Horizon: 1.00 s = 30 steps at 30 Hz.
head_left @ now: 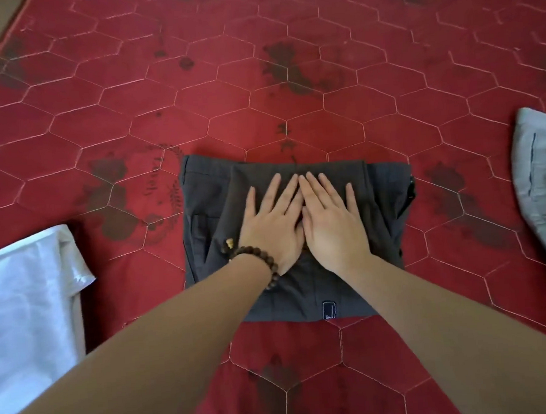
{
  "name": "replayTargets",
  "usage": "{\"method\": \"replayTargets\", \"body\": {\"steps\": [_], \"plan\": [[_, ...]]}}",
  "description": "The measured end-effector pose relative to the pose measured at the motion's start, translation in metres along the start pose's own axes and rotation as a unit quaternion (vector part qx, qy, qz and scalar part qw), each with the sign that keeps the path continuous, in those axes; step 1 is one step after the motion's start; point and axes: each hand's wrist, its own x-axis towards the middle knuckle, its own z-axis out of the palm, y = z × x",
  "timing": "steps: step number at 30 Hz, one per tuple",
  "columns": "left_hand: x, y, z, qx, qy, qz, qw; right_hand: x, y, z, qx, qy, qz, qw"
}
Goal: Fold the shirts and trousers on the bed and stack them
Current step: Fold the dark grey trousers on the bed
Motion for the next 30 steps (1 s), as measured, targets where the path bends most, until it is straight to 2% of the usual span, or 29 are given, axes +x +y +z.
{"method": "replayTargets", "body": {"steps": [4,7,9,12,17,23,28,30], "plan": [[-0.001,-0.019,0.003,0.034,0.01,-0.043,0.998,-0.005,0.04,0.004,-0.073,-0.028,0.039,0.996],[-0.017,-0.05,-0.004,0.102,-0.014,-0.119,0.987,-0.011,0.066,-0.01,-0.164,-0.061,0.077,0.982],[-0.032,-0.068,-0.007,0.084,-0.04,-0.181,0.979,-0.023,0.07,-0.016,-0.14,-0.058,0.131,0.98],[-0.047,-0.07,-0.007,0.015,-0.065,-0.212,0.975,-0.044,0.059,-0.011,-0.002,-0.106,0.18,0.978],[-0.067,-0.065,-0.005,-0.062,0.002,-0.216,0.974,-0.049,0.043,-0.002,0.019,-0.081,0.156,0.984],[-0.095,-0.075,-0.009,-0.121,0.074,-0.252,0.957,-0.055,0.02,-0.002,0.02,-0.103,0.125,0.987],[-0.143,-0.094,-0.007,-0.101,0.069,-0.308,0.943,-0.069,-0.024,0.009,0.007,-0.095,0.064,0.993],[-0.161,-0.103,-0.009,-0.063,0.067,-0.324,0.942,-0.073,-0.042,0.011,0.011,-0.102,0.061,0.993]]}}
